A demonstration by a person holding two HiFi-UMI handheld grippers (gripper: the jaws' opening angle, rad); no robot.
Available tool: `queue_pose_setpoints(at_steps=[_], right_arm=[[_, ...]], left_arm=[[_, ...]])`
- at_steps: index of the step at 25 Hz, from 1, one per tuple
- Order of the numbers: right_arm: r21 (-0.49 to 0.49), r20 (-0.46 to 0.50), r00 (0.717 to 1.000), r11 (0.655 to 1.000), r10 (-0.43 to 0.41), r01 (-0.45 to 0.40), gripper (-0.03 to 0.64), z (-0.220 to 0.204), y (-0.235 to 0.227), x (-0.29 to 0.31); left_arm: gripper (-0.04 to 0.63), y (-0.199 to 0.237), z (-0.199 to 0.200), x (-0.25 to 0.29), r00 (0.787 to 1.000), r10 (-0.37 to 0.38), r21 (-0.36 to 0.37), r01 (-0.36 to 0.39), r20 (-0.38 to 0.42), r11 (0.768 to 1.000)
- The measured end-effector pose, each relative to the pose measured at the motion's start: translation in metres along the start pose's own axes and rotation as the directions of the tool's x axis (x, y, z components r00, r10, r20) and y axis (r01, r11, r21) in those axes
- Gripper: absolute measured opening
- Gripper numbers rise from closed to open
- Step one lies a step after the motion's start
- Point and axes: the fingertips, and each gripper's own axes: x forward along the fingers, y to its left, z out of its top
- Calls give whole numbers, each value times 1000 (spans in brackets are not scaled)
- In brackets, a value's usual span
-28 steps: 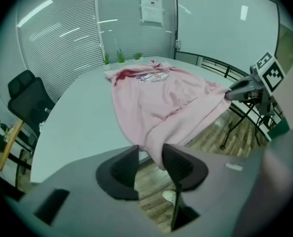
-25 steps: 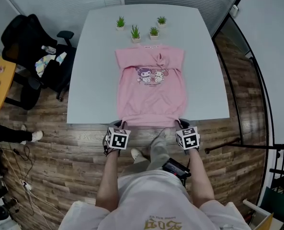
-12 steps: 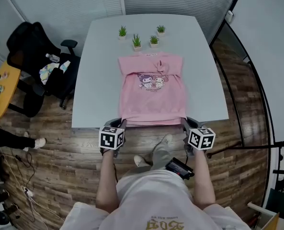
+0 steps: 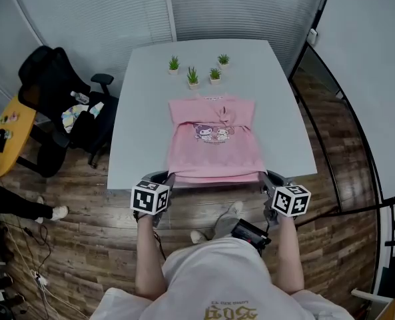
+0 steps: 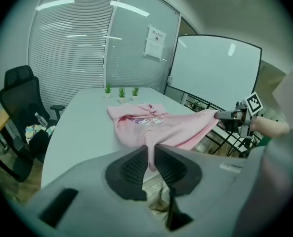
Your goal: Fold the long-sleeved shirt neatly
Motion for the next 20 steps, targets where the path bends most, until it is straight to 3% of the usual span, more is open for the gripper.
queue_pose_setpoints(at_steps=[4,9,20], right_arm=[[-6,15,1000,1000,0,0,25,4,10,-8],[105,64,996,993,55,-61,25,13,21,-20],[23,147,988,999,40,-44,25,37,56,-42]], left_arm=[[52,-1,8,-13,1000,-16,6,15,15,1000],[52,1,12,-25,998,-54,-18,55,41,998],[51,-5,34,-59,991,-78,37,75,109,997]])
